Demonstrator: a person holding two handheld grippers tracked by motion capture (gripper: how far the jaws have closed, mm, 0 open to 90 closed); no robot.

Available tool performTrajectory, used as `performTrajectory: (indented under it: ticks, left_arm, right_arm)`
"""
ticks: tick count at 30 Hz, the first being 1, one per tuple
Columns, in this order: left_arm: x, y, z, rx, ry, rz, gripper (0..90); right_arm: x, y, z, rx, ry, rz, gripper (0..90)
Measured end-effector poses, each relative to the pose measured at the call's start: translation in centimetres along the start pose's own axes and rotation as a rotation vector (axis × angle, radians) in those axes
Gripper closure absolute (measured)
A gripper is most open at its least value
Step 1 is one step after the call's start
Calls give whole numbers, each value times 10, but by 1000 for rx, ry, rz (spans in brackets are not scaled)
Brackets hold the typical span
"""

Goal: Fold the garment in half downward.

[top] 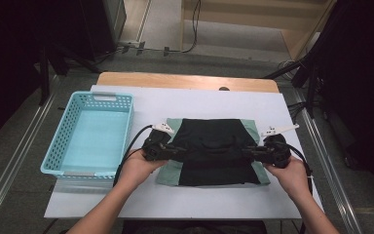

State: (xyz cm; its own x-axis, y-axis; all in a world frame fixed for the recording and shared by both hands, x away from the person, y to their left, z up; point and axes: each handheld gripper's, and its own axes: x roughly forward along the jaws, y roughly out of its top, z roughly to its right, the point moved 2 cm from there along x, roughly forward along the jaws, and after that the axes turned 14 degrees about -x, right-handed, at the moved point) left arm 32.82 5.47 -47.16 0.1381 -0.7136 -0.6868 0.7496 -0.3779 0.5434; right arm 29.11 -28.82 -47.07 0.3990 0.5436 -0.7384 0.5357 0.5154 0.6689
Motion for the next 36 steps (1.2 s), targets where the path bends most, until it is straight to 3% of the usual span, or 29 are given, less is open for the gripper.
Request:
performTrajectory:
  ticks: [8, 11, 16, 20, 24, 36]
  left_arm:
    - [8, -15, 2, 3, 21, -61, 874]
    - [10, -16, 1, -7, 19, -63, 786]
    - [6, -14, 6, 10, 17, -23, 654]
    - [3, -10, 10, 40, 21, 20, 518]
    - [5, -6, 15, 59, 26, 46, 437]
    - [22, 4, 16, 67, 47, 51, 425]
  right_arm:
    - [2, -12, -7, 6, 15, -44, 766]
    - [-1, -13, -8, 2, 22, -26, 702]
    - [-8, -9, -9, -15, 12, 24, 579]
    - [-11, -6, -9, -31, -10, 44, 457]
    - [-10, -4, -9, -35, -17, 47, 387]
    - [-1, 4, -5, -16, -8, 63, 381]
